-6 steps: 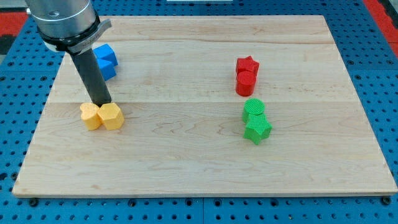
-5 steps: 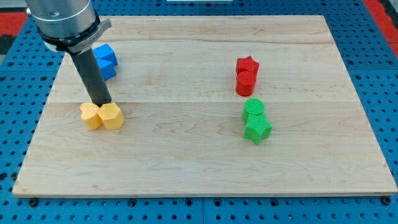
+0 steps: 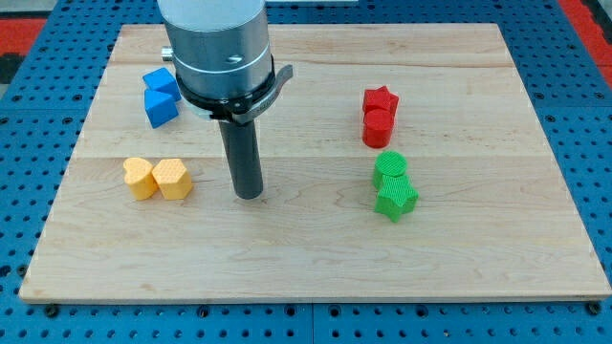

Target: Move your arm to the centre of the board

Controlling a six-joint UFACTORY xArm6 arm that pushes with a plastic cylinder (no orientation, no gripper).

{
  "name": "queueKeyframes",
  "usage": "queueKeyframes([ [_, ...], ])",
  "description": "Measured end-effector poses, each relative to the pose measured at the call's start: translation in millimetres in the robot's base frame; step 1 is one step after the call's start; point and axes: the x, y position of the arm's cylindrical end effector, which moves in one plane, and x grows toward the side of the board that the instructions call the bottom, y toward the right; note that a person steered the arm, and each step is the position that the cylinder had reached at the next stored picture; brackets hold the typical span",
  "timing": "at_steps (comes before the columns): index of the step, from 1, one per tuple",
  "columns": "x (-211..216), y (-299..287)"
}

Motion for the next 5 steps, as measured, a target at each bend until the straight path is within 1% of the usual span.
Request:
queueKeyframes([
  [3, 0, 12],
  [5, 0, 31],
])
